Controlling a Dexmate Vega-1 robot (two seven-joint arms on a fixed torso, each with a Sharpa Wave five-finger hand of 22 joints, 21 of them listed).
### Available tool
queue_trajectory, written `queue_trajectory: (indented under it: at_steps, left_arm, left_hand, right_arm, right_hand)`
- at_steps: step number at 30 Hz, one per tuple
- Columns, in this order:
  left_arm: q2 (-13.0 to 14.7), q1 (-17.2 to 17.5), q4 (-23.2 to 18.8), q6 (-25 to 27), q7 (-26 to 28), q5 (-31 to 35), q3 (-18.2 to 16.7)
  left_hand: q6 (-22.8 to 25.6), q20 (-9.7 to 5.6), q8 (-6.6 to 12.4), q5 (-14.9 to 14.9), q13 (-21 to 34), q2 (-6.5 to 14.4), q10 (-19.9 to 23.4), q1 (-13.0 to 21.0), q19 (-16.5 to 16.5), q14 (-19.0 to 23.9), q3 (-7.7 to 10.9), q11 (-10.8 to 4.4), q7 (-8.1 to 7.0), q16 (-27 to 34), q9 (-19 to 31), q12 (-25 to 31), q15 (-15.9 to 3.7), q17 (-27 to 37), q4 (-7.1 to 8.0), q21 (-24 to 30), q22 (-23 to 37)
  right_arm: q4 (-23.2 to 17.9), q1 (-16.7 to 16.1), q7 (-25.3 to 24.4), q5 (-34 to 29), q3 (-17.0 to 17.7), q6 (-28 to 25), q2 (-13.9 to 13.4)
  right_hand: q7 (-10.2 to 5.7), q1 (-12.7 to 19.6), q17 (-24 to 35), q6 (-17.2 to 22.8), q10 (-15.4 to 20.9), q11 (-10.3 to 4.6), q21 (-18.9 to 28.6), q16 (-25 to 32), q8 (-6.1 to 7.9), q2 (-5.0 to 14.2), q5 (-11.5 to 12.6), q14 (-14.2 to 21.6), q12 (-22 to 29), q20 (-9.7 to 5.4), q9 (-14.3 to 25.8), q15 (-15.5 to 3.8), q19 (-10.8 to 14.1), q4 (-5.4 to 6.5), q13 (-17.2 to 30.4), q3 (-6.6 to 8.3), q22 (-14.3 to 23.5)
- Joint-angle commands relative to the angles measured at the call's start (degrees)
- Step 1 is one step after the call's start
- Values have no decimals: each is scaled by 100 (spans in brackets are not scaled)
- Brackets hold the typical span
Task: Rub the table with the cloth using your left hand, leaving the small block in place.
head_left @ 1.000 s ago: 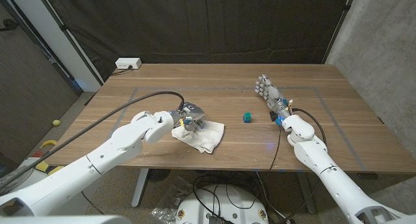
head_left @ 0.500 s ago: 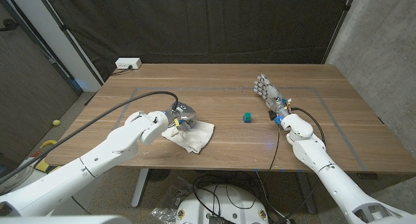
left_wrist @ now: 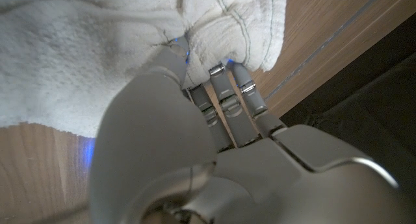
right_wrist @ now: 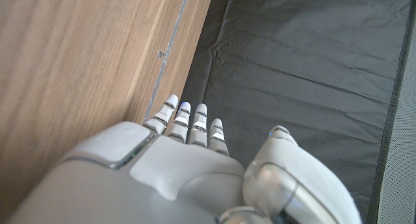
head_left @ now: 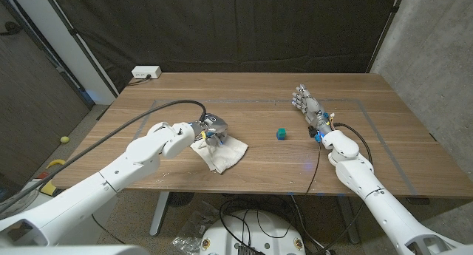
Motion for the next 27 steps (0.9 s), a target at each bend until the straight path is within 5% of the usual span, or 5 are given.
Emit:
queue_trajectory:
  at_steps: [1,12,27]
  left_arm:
    - [-573,-535,884,-853,1497,-286,519]
    - [-775,-752,1056,-1209,1820,-552,661]
    - [-131,-349,159,-532,312,-773,258]
  left_hand:
    - [90,-132,-23,2,465,46,109,-20,-19,32,7,-112,69,-18,30,-9,-246,19,52,54,10]
    - [114,-156,-42,3,488,33,124,-28,-22,49,22,-117,53,-61,31,-24,-248,30,56,67,-3]
    - [122,-136,-64,3,510,17,118,-32,-47,60,40,-117,58,-107,38,-50,-250,42,56,68,-16]
  right_arm:
    - [-20,-59,-84,-7,57,15,-12]
    - [78,-5,-61,3,54,53,26]
    - [208,116,45,3,-7,59,70]
  right_hand:
    - [8,-44,11,35,33,7,-1,20,-18,-3,-8,12,23,36,11,42,-3,22,10,37,31]
    - [8,-52,11,35,31,4,-8,18,-18,-9,-7,8,21,34,11,42,-1,20,11,38,32]
    - [4,-62,10,34,40,3,-16,18,-19,-12,-6,8,23,36,11,45,4,19,11,40,32]
